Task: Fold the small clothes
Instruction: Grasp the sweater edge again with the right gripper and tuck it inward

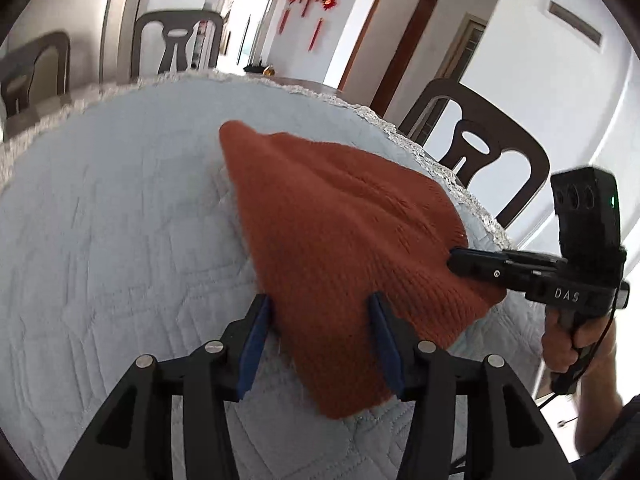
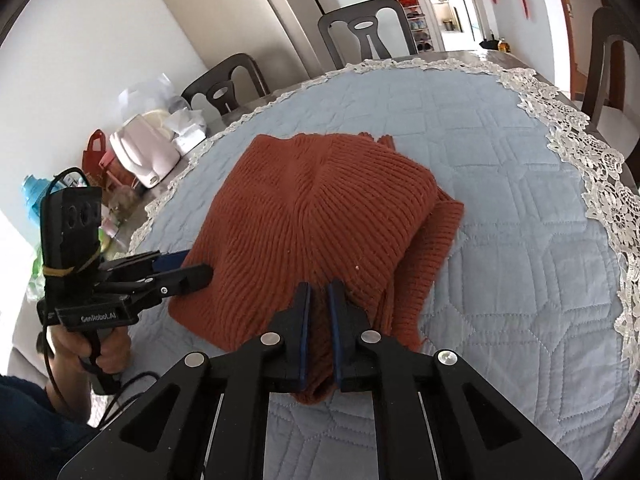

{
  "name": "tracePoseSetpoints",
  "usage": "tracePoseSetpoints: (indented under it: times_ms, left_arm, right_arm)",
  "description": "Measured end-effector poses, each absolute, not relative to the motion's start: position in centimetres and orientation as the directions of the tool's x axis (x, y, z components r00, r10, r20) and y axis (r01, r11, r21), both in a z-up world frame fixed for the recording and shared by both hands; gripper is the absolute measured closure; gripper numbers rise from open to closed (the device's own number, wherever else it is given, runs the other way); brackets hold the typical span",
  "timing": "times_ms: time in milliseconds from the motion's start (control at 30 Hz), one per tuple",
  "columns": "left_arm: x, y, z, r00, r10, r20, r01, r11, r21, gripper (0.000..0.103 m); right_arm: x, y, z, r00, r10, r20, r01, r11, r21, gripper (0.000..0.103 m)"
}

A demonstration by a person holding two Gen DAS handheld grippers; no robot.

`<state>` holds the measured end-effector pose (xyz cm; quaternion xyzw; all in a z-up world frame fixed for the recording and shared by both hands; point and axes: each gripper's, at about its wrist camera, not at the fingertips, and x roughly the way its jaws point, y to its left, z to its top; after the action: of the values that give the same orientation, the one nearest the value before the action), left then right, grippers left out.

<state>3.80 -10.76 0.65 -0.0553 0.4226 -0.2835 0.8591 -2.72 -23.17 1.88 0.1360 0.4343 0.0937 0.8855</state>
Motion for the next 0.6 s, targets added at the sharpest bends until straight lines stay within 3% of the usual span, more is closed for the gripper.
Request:
tracePoseSetpoints:
  times_ms: [133, 333, 433, 600]
  left_arm:
    - [3.3, -10.5, 1.9, 0.5, -0.512, -0.698, 0.452, 0.842, -0.294, 0.049]
    - [5.2, -10.5, 5.4, 0.603, -0.487, -0.633, 0.425, 0.867, -0.262, 0.049]
    - [7.0, -11.9, 5.1, 0.613, -0.489, -0.621, 0.428, 0.866, -0.26, 0.05]
    - [9.3, -14.3, 1.8, 0.549, -0.472, -0.69, 0.449, 0.863, -0.233, 0.051]
  right_arm:
    - [-2.8, -23.7, 3.3, 0.626, 0.268, -0.733, -0.023, 0.945, 0.326, 0.094]
    - [-0.5, -24.1, 5.6, 0.717, 0.235, -0.656, -0.025, 0.949, 0.313, 0.09]
    - [1.3, -24.2, 4.4, 0.699, 0.206, -0.685, -0.004, 0.959, 0.284, 0.09]
    - [3.5, -26.4, 0.7, 0.66, 0.196, -0.726, 0.056, 0.95, 0.307, 0.088]
